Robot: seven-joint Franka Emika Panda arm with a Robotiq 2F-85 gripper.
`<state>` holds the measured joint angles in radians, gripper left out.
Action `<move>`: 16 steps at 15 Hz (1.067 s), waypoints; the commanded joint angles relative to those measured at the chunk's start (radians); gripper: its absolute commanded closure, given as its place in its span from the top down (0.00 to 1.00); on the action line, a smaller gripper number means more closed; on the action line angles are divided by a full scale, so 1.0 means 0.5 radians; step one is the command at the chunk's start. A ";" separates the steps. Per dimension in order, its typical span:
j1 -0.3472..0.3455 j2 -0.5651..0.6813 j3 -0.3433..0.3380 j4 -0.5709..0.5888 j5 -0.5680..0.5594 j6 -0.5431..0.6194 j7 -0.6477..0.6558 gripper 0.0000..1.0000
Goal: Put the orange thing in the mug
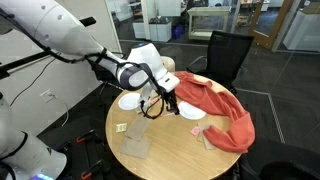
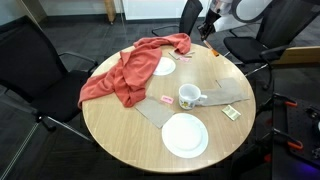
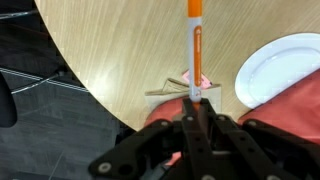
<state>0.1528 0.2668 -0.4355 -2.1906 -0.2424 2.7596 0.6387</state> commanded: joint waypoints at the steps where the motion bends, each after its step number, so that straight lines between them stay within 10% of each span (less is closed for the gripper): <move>1: 0.075 -0.255 -0.013 -0.068 -0.340 -0.176 0.376 0.03; 6: -0.020 -0.554 0.284 -0.086 -0.828 -0.499 0.846 0.03; 16: -0.077 -0.783 1.036 -0.015 -1.113 -1.204 1.495 0.03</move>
<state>0.1252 -0.1048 0.0118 -2.1980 -0.7497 2.2306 1.2911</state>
